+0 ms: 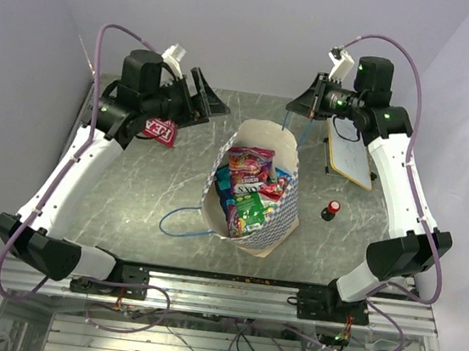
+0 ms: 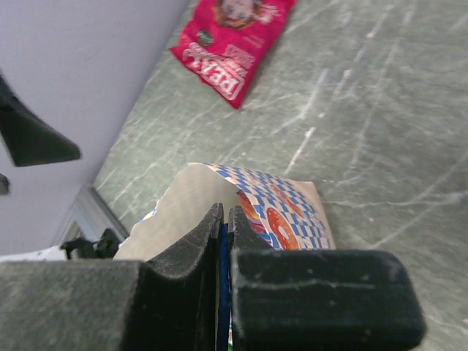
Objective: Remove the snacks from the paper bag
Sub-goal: Adjust the paper bag at the center of the board.
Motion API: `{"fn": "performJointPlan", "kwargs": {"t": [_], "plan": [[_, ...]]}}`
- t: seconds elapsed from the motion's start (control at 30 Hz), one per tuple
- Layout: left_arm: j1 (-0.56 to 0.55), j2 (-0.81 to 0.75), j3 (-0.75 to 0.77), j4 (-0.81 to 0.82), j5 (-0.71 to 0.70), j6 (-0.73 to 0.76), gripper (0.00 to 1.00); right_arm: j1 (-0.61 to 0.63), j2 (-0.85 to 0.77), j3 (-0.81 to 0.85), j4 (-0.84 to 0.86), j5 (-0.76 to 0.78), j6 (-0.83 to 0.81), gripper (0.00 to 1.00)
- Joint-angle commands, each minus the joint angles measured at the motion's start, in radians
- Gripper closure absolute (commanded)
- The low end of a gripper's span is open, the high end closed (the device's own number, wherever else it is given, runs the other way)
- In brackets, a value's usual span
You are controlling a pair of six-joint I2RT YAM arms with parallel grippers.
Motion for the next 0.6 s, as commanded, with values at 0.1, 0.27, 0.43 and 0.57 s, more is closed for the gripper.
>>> {"fn": "performJointPlan", "kwargs": {"t": [0.1,0.27,0.43,0.57], "plan": [[-0.149,-0.069,-0.019,0.092,0.009,0.058,0.11,0.036,-0.137,-0.135,0.336,-0.285,0.128,1.0],[-0.273,-0.086,-0.014,0.016,-0.073,0.201,0.13,0.072,-0.198,-0.221,0.404,-0.285,0.188,1.0],[-0.499,-0.092,-0.024,-0.055,-0.27,0.349,0.17,0.08,-0.206,-0.205,0.369,-0.281,0.178,1.0],[-0.628,-0.076,-0.08,-0.054,-0.411,0.445,0.27,0.082,-0.21,-0.197,0.359,-0.276,0.177,1.0]]}}
